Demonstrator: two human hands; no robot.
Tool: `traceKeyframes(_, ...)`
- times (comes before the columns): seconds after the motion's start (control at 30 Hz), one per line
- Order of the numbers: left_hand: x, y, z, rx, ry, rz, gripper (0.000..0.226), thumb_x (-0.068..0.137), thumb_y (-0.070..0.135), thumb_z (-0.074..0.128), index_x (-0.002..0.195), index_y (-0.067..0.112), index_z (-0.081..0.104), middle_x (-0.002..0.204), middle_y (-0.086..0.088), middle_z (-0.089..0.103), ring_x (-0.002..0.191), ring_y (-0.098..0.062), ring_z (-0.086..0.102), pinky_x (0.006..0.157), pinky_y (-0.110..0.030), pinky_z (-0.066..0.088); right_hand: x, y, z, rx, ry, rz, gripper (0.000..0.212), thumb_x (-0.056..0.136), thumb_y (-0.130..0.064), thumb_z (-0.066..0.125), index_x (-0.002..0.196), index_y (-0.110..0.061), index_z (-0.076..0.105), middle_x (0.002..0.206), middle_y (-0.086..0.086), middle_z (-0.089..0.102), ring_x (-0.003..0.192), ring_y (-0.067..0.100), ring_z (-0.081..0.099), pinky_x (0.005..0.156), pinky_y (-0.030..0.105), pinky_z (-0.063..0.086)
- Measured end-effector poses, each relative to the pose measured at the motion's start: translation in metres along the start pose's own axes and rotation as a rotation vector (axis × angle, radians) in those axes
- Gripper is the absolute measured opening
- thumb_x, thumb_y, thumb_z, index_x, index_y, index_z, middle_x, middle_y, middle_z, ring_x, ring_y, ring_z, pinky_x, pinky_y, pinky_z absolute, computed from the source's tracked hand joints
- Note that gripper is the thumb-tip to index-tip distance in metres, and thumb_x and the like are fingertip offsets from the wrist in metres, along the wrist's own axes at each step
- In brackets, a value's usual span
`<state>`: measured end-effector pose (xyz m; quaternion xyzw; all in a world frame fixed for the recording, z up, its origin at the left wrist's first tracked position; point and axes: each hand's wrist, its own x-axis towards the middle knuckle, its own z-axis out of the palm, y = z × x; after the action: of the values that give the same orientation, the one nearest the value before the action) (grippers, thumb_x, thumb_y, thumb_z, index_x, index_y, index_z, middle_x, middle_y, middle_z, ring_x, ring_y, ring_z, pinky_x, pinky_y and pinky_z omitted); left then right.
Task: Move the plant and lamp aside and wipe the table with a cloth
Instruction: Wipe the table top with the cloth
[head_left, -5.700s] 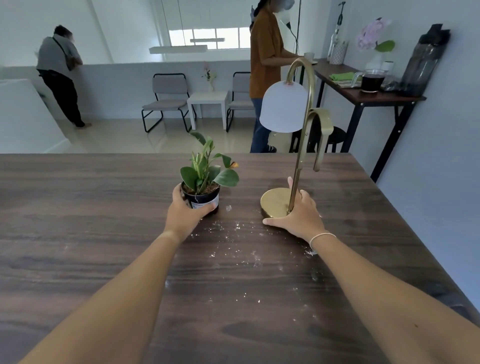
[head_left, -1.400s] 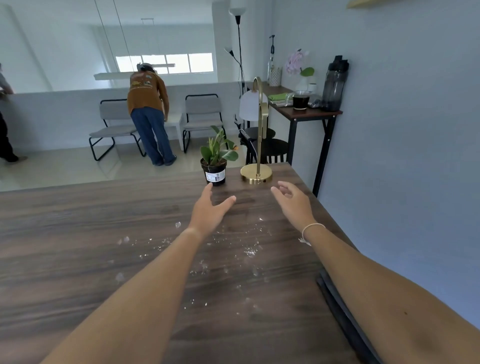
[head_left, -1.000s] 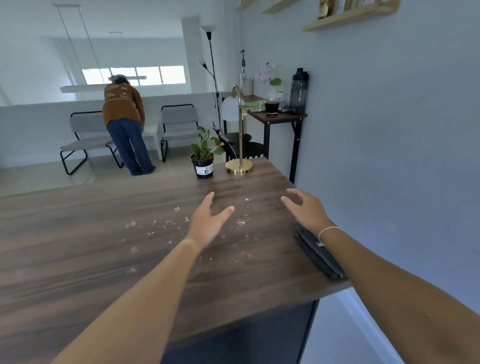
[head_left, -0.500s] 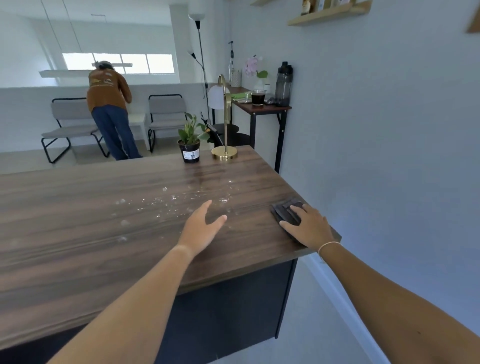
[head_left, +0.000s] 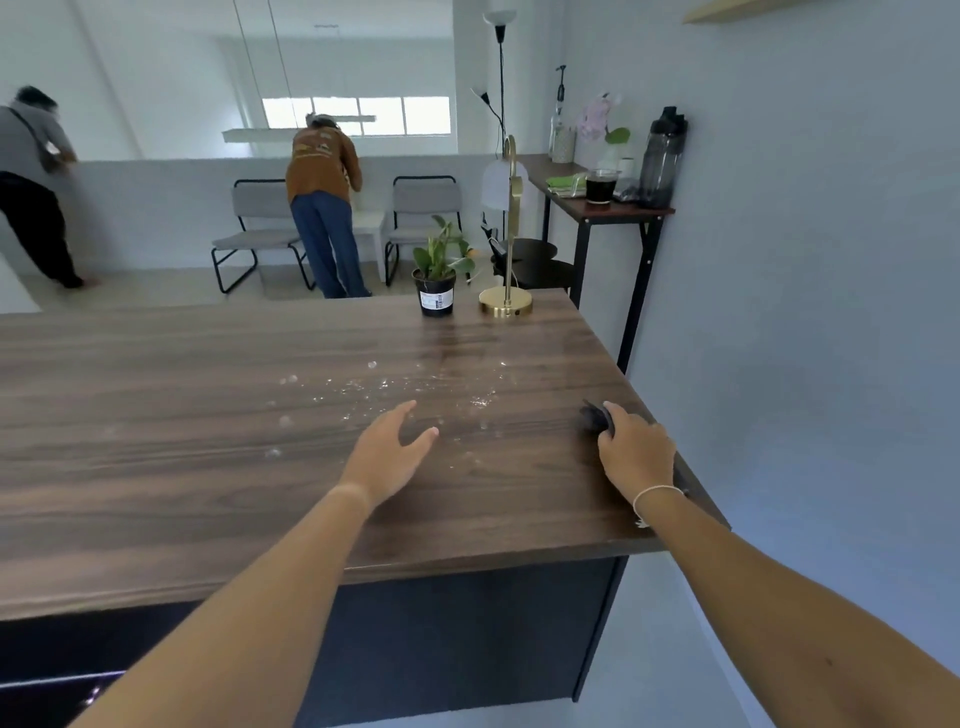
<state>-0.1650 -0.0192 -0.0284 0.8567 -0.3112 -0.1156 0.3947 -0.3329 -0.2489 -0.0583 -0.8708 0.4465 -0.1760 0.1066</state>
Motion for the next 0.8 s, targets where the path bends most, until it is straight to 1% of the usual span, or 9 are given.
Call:
traceKeyframes(0.07, 0.003, 0.002, -0.002, 0.015, 0.026, 0.002, 0.059, 0.089, 0.037, 0.055, 0.142, 0.019, 0.036, 0.146, -0.001, 0.043, 0.136, -0.017, 0.037, 0.111, -0.03, 0.026, 0.013, -0.007, 0.0, 0.169, 0.003, -0.037, 0.043, 0.093, -0.02, 0.038, 0.136, -0.021, 0.041, 0.122, 0.014, 0.061, 0.108, 0.04, 0.05, 0.093, 0.046, 0.041)
traceKeyframes(0.17, 0.011, 0.001, -0.009, 0.04, 0.049, -0.004, 0.058, 0.088, 0.037, 0.055, 0.141, 0.021, 0.037, 0.147, 0.0, 0.042, 0.137, -0.016, 0.036, 0.111, -0.028, 0.025, 0.03, -0.03, 0.002, 0.431, -0.059, -0.059, 0.042, 0.092, -0.019, 0.039, 0.134, -0.025, 0.043, 0.123, 0.011, 0.061, 0.11, 0.038, 0.05, 0.096, 0.047, 0.042)
traceKeyframes(0.23, 0.019, -0.002, -0.017, 0.056, 0.065, -0.004, 0.057, 0.088, 0.036, 0.055, 0.14, 0.021, 0.038, 0.147, 0.0, 0.042, 0.137, -0.016, 0.036, 0.111, -0.028, 0.025, 0.039, -0.049, 0.004, 0.534, -0.078, -0.068, 0.042, 0.092, -0.021, 0.039, 0.133, -0.028, 0.044, 0.121, 0.009, 0.063, 0.109, 0.036, 0.052, 0.095, 0.049, 0.043)
traceKeyframes(0.4, 0.049, -0.021, -0.045, 0.106, 0.072, 0.022, 0.056, 0.089, 0.033, 0.055, 0.141, 0.02, 0.037, 0.146, -0.001, 0.042, 0.137, -0.018, 0.036, 0.111, -0.028, 0.025, 0.065, -0.091, 0.014, 0.532, -0.068, -0.174, 0.042, 0.091, -0.017, 0.04, 0.131, -0.026, 0.047, 0.117, 0.006, 0.064, 0.109, 0.033, 0.053, 0.094, 0.046, 0.044)
traceKeyframes(0.5, 0.074, -0.046, -0.067, 0.136, 0.076, 0.025, 0.055, 0.089, 0.033, 0.055, 0.14, 0.019, 0.039, 0.147, -0.001, 0.042, 0.138, -0.017, 0.035, 0.112, -0.027, 0.023, 0.086, -0.118, 0.029, 0.494, -0.072, -0.232, 0.042, 0.091, -0.015, 0.04, 0.131, -0.026, 0.047, 0.119, 0.005, 0.064, 0.112, 0.034, 0.049, 0.096, 0.047, 0.042)
traceKeyframes(0.57, 0.093, -0.067, -0.084, 0.155, 0.08, 0.022, 0.054, 0.089, 0.032, 0.055, 0.139, 0.017, 0.041, 0.146, -0.001, 0.043, 0.137, -0.017, 0.036, 0.112, -0.026, 0.022, 0.099, -0.142, 0.045, 0.483, -0.075, -0.286, 0.041, 0.091, -0.014, 0.041, 0.129, -0.026, 0.049, 0.119, 0.005, 0.064, 0.11, 0.034, 0.052, 0.095, 0.048, 0.043)
traceKeyframes(0.63, 0.111, -0.092, -0.104, 0.186, 0.085, 0.02, 0.051, 0.089, 0.031, 0.055, 0.137, 0.015, 0.044, 0.144, -0.002, 0.045, 0.135, -0.018, 0.038, 0.112, -0.027, 0.024, 0.111, -0.173, 0.063, 0.492, -0.104, -0.342, 0.041, 0.09, -0.013, 0.041, 0.129, -0.026, 0.049, 0.118, 0.007, 0.065, 0.108, 0.034, 0.054, 0.093, 0.048, 0.045)
traceKeyframes(0.7, 0.127, -0.119, -0.124, 0.246, 0.073, 0.015, 0.05, 0.09, 0.03, 0.054, 0.136, 0.013, 0.046, 0.143, -0.005, 0.046, 0.134, -0.021, 0.04, 0.112, -0.029, 0.027, 0.12, -0.209, 0.081, 0.444, -0.146, -0.39, 0.042, 0.091, -0.012, 0.041, 0.13, -0.026, 0.047, 0.118, 0.007, 0.064, 0.109, 0.033, 0.051, 0.093, 0.046, 0.044)
traceKeyframes(0.8, 0.146, -0.163, -0.153, 0.339, 0.025, -0.009, 0.051, 0.09, 0.032, 0.053, 0.136, 0.015, 0.045, 0.148, -0.006, 0.04, 0.139, -0.022, 0.033, 0.115, -0.031, 0.023, 0.132, -0.264, 0.107, 0.373, -0.18, -0.47, 0.043, 0.09, -0.011, 0.042, 0.13, -0.026, 0.048, 0.119, 0.007, 0.064, 0.11, 0.035, 0.049, 0.094, 0.044, 0.041)
